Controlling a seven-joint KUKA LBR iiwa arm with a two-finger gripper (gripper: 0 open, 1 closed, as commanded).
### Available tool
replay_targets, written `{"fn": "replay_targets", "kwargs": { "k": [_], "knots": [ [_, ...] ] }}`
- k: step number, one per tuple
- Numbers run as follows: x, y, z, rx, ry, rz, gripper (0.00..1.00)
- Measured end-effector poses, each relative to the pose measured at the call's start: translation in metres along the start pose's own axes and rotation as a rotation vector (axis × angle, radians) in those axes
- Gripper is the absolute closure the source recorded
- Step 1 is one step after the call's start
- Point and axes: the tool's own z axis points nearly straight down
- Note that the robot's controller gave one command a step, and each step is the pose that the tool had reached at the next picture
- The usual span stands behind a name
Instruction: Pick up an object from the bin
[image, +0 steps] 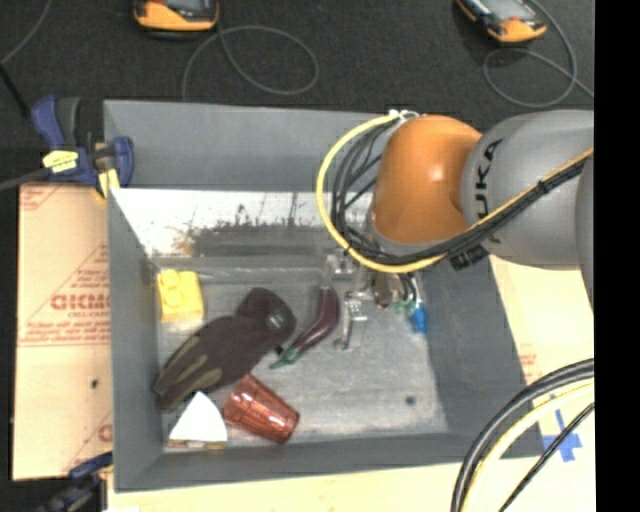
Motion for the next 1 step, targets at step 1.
{"fn": "replay_targets", "kwargs": {
  "k": [1],
  "knots": [
    [-0.0014, 0.0, -0.0048, 0.0, -0.008, 0.0, 0.0]
  ]
}}
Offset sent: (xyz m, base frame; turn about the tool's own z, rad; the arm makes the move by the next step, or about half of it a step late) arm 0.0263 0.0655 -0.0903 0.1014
